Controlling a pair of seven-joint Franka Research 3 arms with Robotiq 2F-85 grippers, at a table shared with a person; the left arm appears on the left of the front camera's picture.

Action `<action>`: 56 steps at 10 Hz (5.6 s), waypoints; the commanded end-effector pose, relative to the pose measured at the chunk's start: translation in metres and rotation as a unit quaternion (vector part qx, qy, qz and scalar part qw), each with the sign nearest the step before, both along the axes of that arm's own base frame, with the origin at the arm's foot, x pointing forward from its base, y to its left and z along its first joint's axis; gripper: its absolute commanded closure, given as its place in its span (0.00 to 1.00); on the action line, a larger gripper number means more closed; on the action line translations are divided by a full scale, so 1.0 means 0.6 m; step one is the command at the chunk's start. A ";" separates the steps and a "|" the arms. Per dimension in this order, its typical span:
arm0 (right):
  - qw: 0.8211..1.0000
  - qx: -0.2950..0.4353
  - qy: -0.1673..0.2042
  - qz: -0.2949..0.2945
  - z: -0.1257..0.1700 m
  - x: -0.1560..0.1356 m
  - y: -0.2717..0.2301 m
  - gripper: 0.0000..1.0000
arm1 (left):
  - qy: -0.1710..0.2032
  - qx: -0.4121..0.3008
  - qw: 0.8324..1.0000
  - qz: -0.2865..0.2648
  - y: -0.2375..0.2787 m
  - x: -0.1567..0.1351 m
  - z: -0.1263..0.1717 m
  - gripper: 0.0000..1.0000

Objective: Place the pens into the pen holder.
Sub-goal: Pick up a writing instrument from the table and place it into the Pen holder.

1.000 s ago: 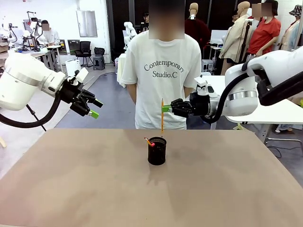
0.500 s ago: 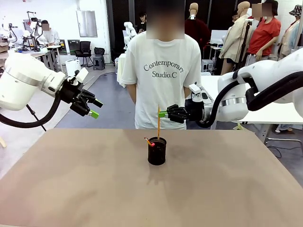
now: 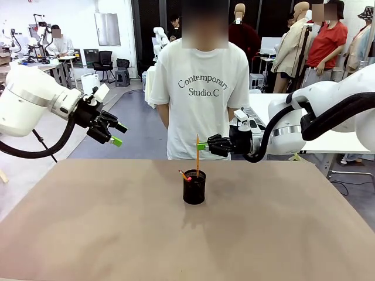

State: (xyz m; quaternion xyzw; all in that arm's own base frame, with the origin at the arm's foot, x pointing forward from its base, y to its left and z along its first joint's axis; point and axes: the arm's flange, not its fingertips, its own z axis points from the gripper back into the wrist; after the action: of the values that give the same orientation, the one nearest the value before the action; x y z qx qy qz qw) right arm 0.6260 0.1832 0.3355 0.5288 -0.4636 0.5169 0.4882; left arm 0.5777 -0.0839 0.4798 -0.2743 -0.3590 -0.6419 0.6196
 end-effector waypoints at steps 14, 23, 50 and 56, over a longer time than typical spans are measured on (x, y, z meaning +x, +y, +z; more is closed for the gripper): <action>0.999 -0.020 0.011 0.034 -0.069 0.011 -0.001 1.00 | -0.001 0.001 1.000 0.000 0.002 -0.001 0.002 0.00; 0.998 -0.039 0.007 0.052 -0.048 0.002 -0.003 0.00 | -0.001 0.001 1.000 0.000 0.002 -0.001 0.002 0.00; 0.949 -0.308 -0.009 -0.071 0.220 -0.071 -0.190 0.00 | -0.001 0.001 1.000 0.000 0.002 -0.001 0.002 0.00; 0.947 -0.304 -0.013 -0.102 0.296 -0.079 -0.256 0.00 | -0.001 0.001 1.000 0.000 0.002 -0.001 0.002 0.00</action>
State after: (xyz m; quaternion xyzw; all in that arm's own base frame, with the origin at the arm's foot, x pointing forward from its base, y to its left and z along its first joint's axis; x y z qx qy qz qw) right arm 0.5819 0.0314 0.5059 0.2946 -0.3442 0.6018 0.6577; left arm 0.5777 -0.0838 0.4797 -0.2744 -0.3589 -0.6418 0.6196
